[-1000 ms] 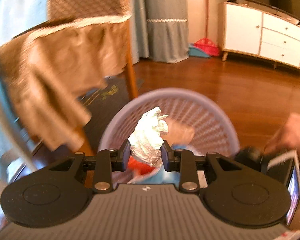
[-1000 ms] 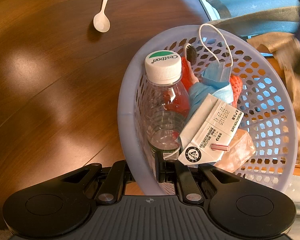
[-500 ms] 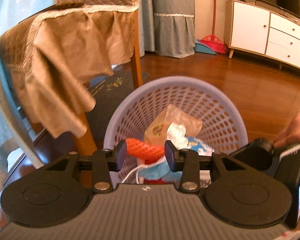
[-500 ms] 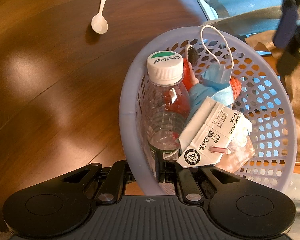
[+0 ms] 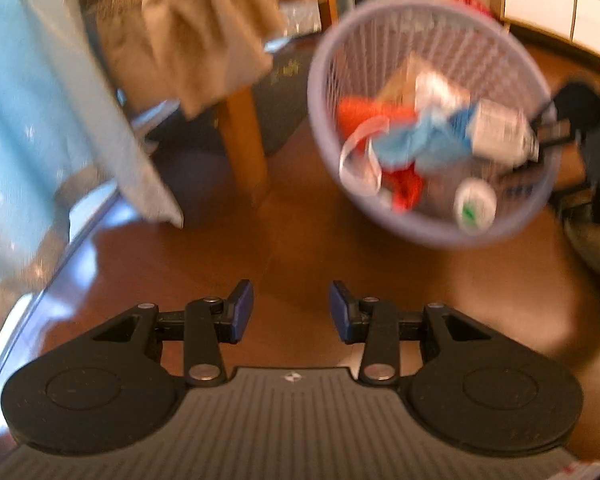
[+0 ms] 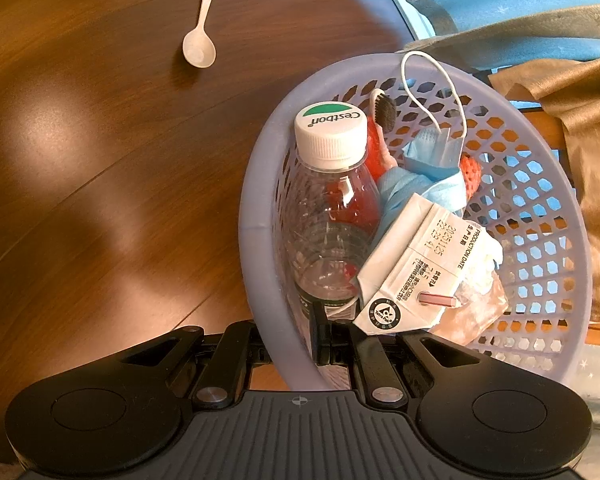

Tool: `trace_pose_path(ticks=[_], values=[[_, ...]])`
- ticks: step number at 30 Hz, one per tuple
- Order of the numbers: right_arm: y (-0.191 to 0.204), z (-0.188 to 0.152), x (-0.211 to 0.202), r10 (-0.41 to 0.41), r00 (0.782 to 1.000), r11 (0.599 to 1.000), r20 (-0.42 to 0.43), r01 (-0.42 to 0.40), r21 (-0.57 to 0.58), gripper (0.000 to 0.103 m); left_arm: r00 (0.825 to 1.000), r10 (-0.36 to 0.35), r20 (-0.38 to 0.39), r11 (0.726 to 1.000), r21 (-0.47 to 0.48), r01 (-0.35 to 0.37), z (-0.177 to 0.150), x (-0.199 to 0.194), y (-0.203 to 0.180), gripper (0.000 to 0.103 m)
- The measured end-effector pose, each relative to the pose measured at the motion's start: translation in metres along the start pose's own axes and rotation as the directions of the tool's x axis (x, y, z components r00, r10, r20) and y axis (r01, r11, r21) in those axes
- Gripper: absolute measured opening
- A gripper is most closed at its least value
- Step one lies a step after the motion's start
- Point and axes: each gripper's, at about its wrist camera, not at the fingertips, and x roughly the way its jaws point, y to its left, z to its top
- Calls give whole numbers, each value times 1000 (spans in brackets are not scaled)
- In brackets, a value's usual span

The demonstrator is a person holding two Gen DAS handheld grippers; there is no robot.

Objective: Collect trash
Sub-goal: 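Move the open left tool down to the white plastic spoon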

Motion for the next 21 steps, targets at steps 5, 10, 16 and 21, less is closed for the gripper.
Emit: trace_pose_path(ticks=[5,10,16,21], values=[[1,1,0,1,1000,1000,0,-1,-5,6,998,0,-55,999,46,3,-39,12,-8,42],[1,-1,1,2,1000,1000,0,-2,-5,6,995,-19,-100,996,89,27,-60,27,-19,42],[0,-2,0,3,1000,1000,1,-3,-8,6,991,-26,-129,992,116,41,-76,46,-22,44],[-2,-2,1,5,1000,1000,1,-5,-7,6,987,-21,-159,991,125,41,-85,62,-19,44]])
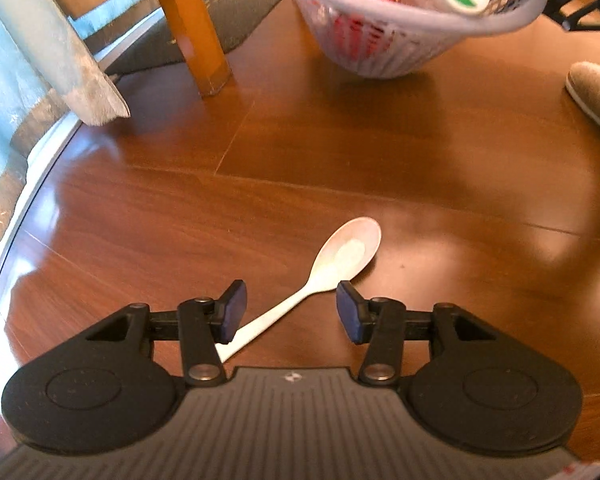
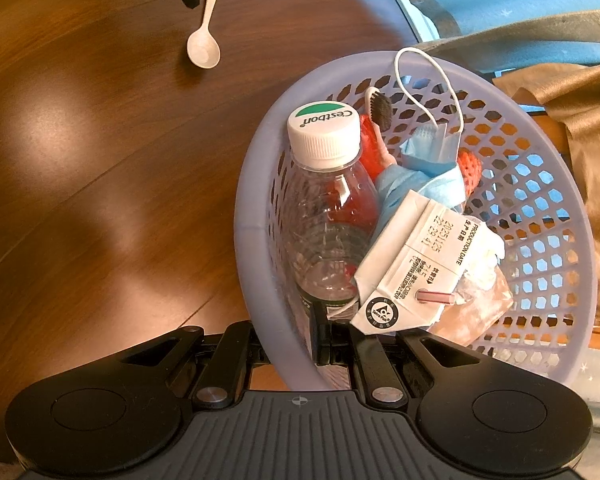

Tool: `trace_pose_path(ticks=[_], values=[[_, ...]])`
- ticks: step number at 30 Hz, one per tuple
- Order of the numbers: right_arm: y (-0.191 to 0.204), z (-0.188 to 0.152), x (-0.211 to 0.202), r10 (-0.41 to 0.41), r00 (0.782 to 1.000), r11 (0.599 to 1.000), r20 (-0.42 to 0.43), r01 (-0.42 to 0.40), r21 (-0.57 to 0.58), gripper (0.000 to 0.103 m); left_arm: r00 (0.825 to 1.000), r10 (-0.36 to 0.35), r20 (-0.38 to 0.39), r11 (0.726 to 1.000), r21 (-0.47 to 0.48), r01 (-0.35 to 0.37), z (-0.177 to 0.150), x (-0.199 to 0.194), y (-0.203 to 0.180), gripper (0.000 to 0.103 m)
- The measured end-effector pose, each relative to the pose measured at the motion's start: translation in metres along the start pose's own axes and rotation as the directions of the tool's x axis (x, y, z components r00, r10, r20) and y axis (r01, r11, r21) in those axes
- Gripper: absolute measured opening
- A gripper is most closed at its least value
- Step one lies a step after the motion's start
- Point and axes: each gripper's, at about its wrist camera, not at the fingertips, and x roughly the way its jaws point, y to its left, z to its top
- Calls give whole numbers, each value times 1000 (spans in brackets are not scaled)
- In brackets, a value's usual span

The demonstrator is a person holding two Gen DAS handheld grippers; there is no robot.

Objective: Collect trash
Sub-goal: 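Move the open left tool down to the white plastic spoon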

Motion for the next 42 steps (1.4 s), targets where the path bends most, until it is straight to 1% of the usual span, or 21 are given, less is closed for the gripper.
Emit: trace_pose_path(ticks=[8,12,15,17,18,21,25,29,32,34,36,37,38,40,42], values=[[-1,0,1,1,1000,1000,0,-1,1,6,999,-8,-45,1000,16,9,-5,22,2,44],[-1,0,1,2,1000,1000,0,-2,3,6,998,-17,-66,1000,-9,16,-5,35,8,44],[-1,0,2,1,1000,1000,-1,-1,0,6,996,-36,-80,999,-41,33,-5,38,14,43],[-1,0,2,1,1000,1000,-3,-1,0,6,994,-59,-90,997,-64,53,-6,39,17,39],[-1,0,3,1,1000,1000,-3,-1,2,6,993,-69,-94,995,-76,62,-7,38,18,38],[-1,1,3,1,1000,1000,-3,-1,3,6,991,-77,-105,994,-83,69,-9,37,17,34],[0,0,2,-2,1000,1000,-7,2,5,6,986,-113,-120,989,-109,100,-13,33,11,21],[0,2,2,-2,1000,1000,-8,2,9,6,981,-145,-129,986,-106,132,-20,24,-6,18],[0,2,1,-1,1000,1000,-7,1,8,6,981,-157,-115,984,-108,145,-22,19,-19,16],[0,3,1,-1,1000,1000,-7,1,9,6,983,-144,-110,985,-115,131,-22,16,-23,16],[0,3,1,-1,1000,1000,-6,1,8,6,989,-118,-86,983,-150,104,-21,14,-23,18],[0,3,1,-1,1000,1000,-5,1,9,6,992,-103,-70,980,-181,89,-19,13,-20,21],[0,3,1,-1,1000,1000,-5,1,9,6,995,-85,-55,976,-206,72,-17,13,-17,26],[0,3,1,-1,1000,1000,-4,1,9,6,998,-54,-27,966,-253,45,-11,14,-11,28],[0,3,1,0,1000,1000,-4,0,10,6,999,-36,-6,958,-284,33,-4,17,-6,28]])
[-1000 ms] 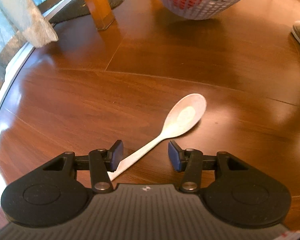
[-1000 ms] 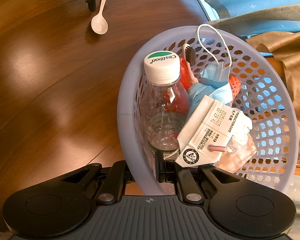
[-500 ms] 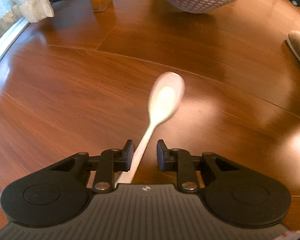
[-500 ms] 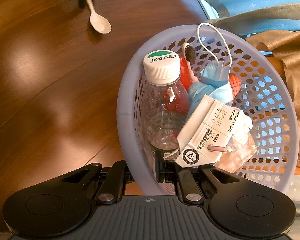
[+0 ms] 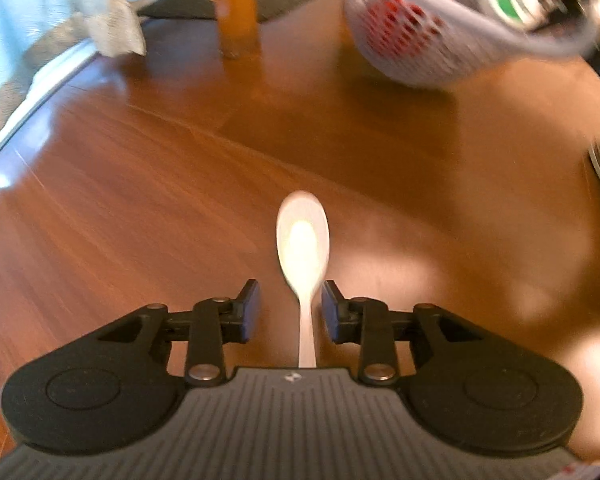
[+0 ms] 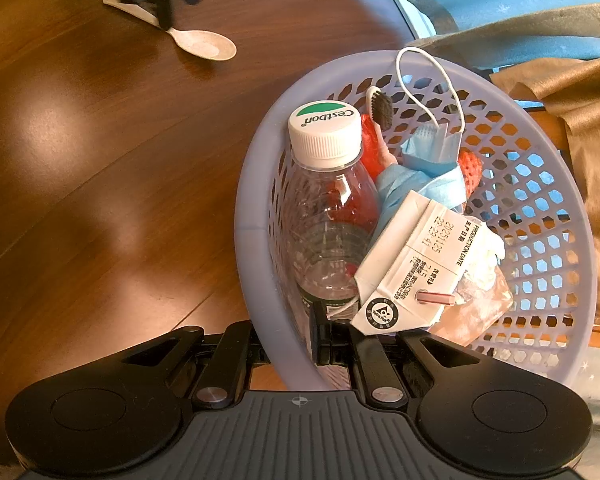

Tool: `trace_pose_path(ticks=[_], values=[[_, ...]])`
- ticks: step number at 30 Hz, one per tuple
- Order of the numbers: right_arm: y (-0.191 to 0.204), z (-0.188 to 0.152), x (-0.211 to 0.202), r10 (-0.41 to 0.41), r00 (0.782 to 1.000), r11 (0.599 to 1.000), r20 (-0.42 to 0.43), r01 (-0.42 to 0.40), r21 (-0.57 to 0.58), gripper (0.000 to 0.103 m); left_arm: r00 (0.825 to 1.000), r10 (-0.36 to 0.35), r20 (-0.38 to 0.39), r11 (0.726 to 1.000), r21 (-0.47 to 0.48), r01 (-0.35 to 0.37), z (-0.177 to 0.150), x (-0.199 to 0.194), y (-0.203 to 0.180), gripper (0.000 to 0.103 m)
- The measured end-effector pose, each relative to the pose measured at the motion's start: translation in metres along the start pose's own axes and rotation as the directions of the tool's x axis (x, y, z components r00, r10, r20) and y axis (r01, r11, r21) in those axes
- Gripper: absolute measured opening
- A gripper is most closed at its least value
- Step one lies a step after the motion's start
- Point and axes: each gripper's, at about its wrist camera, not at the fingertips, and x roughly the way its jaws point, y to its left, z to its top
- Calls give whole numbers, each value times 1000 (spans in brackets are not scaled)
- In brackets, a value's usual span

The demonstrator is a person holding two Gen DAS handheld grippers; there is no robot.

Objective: Collect trash
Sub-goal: 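Move the open left tool down to the white plastic spoon, then close the left tool on the spoon's handle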

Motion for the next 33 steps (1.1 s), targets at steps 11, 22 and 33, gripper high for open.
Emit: trace_pose_path(ticks=[11,22,33], values=[[0,-2,0,1,1000,1000,9,-1,3,6,999,27,21,1000,8,-27,11,23,-9,40],[1,-1,-2,2,1000,1000,12,-2,2,6,998,54,30,998,23,-54,14,29,-13,40],[1,-1,-2,2,1000,1000,11,-2,3,6,998,57,34,998,31,-58,15,30,-14,34]])
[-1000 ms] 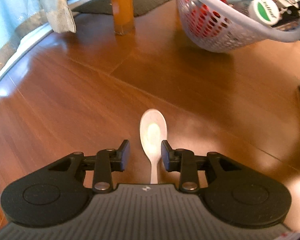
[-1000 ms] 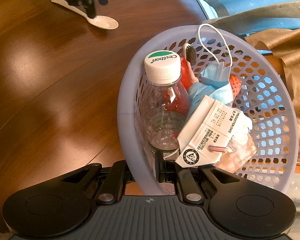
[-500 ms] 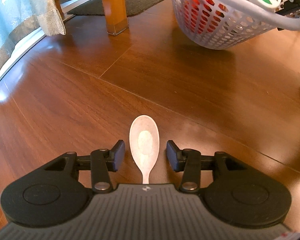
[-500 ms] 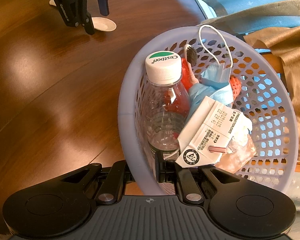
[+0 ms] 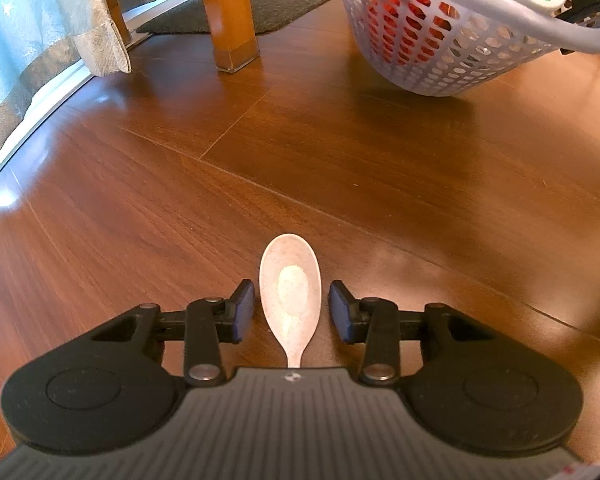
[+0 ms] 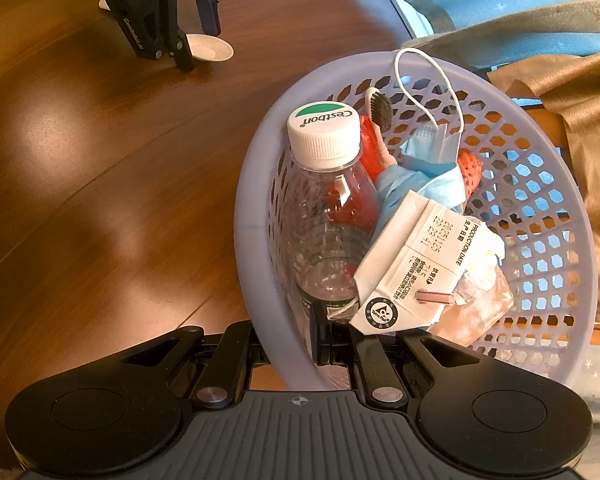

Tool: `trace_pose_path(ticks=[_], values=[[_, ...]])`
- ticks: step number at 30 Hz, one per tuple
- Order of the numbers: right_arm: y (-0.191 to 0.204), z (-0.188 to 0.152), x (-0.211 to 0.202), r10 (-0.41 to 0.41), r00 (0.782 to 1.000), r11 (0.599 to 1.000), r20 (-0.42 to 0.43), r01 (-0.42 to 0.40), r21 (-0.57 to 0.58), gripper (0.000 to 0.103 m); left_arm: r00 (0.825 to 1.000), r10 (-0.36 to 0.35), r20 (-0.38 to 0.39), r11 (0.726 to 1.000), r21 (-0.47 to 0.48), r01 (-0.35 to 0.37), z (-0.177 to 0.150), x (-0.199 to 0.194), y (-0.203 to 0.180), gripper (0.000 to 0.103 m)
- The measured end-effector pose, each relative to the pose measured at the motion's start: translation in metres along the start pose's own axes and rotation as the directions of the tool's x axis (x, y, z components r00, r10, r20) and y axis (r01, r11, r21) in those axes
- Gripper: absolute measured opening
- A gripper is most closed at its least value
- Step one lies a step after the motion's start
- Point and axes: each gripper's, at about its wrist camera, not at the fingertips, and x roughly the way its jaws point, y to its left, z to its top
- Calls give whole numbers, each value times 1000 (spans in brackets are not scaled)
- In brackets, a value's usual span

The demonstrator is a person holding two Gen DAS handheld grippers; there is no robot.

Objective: Collect trash
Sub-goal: 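Close the left tool on the spoon's handle, then lift the spoon with the left tool and carry it toward the basket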

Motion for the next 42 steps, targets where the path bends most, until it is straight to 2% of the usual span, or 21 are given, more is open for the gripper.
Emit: trace_pose_path(ticks=[2,8,20,34,42], values=[[-1,-1,1,0,1000,1000,0,0,1,6,1000,0,0,1000,5,0,0,-1,0,30],[-1,-1,1,0,1000,1000,0,0,1,6,1000,0,-1,1000,-2,0,-1,-1,1,28],[-1,-1,1,2,1000,1000,1,-2,5,6,999,-31,11,1000,1,31,-5,-8,-3,27],[-2,-1,1,1,1000,1000,0,-1,7,6,997,-60,48,998,-13,60,-1,-35,-3,27],[-1,0,1,1,1000,1000,4,-1,1,6,998,-47,31,999,2,47,-2,-24,-9,27]])
